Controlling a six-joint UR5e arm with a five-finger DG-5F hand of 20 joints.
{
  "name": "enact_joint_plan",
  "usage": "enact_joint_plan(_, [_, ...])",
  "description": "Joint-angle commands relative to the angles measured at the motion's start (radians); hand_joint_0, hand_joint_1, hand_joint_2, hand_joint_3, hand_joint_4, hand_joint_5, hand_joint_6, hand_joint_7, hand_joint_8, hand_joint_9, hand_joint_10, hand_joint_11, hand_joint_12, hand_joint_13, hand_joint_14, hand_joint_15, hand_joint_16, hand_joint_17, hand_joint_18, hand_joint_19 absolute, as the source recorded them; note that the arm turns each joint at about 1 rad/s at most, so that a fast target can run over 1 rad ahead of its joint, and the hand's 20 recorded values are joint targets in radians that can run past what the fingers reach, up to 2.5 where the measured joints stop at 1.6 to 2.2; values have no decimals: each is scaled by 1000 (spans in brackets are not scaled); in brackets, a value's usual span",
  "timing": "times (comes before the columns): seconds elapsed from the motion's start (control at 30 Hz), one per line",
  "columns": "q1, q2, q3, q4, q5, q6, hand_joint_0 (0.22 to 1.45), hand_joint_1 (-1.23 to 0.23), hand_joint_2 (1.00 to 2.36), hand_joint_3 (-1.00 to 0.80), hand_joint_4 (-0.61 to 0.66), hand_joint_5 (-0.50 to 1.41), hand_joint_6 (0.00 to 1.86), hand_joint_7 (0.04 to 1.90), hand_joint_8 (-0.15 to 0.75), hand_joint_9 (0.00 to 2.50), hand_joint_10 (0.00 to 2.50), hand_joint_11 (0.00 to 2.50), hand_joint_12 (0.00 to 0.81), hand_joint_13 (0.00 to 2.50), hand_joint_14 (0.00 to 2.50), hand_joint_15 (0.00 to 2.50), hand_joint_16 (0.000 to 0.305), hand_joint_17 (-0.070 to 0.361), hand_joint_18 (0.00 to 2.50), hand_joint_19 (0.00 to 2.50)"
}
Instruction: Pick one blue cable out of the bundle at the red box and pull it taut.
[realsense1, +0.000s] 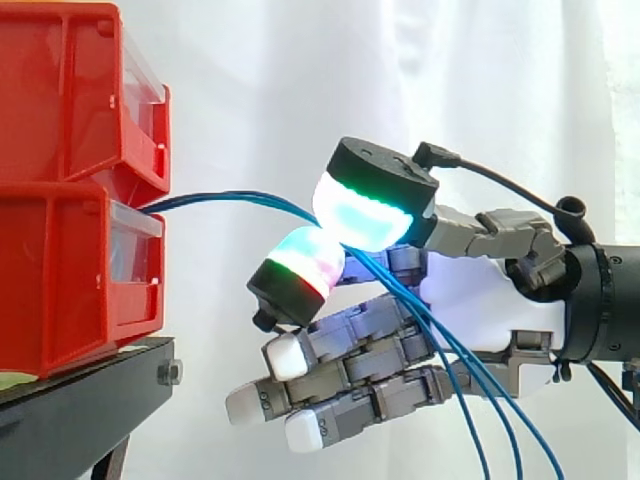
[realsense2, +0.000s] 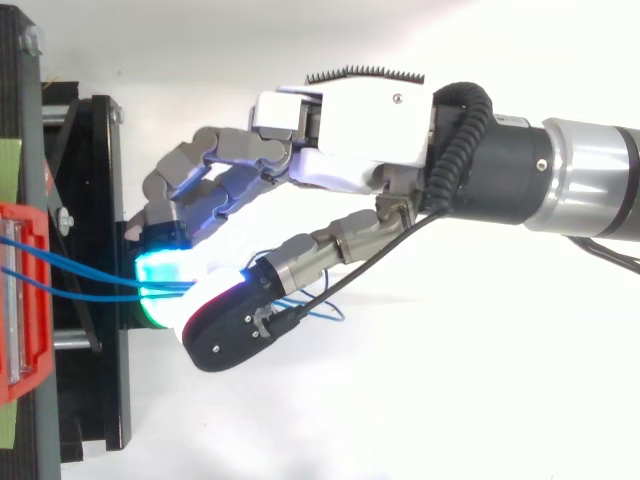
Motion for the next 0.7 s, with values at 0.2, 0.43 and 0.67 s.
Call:
enact_joint_plan(0.2, [0,0,1,-3,0,0,723,-962,1007,-413,59,-139,913,1005,430,850,17,716,453,537,6,152,53,120,557,255])
enact_joint_plan(0.43, [0,0,-1,3,0,0,641,-972,1000,-500,167,-148,913,939,424,896,16,876,456,552,7,164,54,121,571,281])
enact_joint_plan(0.67, [0,0,-1,3,0,0,495,-818,1000,-500,203,-151,904,895,453,980,12,1007,478,569,7,188,59,133,595,326])
